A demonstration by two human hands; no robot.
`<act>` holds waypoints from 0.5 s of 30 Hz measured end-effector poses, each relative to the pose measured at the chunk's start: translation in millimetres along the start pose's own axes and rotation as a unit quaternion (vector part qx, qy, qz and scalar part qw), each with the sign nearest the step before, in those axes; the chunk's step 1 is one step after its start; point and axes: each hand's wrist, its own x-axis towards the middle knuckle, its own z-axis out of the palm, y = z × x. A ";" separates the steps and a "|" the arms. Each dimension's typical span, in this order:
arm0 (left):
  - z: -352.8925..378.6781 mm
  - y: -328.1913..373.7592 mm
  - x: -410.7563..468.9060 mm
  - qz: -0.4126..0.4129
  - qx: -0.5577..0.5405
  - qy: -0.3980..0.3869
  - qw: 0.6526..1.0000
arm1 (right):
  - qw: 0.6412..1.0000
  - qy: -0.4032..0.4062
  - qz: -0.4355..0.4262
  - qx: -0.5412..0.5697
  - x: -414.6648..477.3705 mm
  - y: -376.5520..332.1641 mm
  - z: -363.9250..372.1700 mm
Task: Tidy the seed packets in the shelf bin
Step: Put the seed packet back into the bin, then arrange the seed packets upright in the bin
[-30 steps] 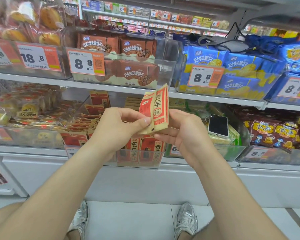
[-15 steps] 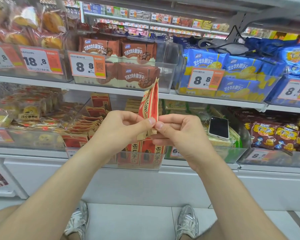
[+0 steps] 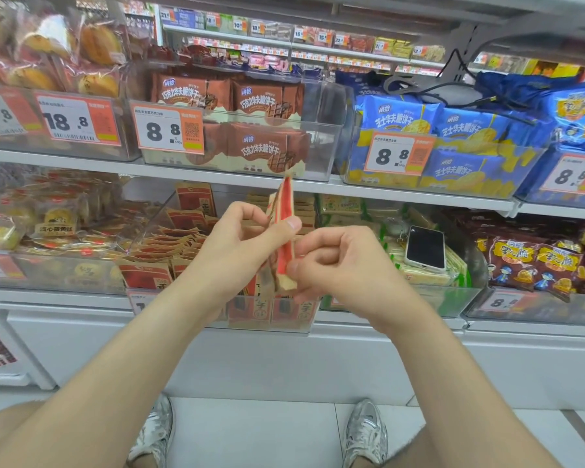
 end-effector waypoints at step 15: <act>32.9 -0.5 -21.2 0.052 0.051 -0.012 0.997 | 0.993 0.095 -0.055 -0.048 18.0 14.7 3.3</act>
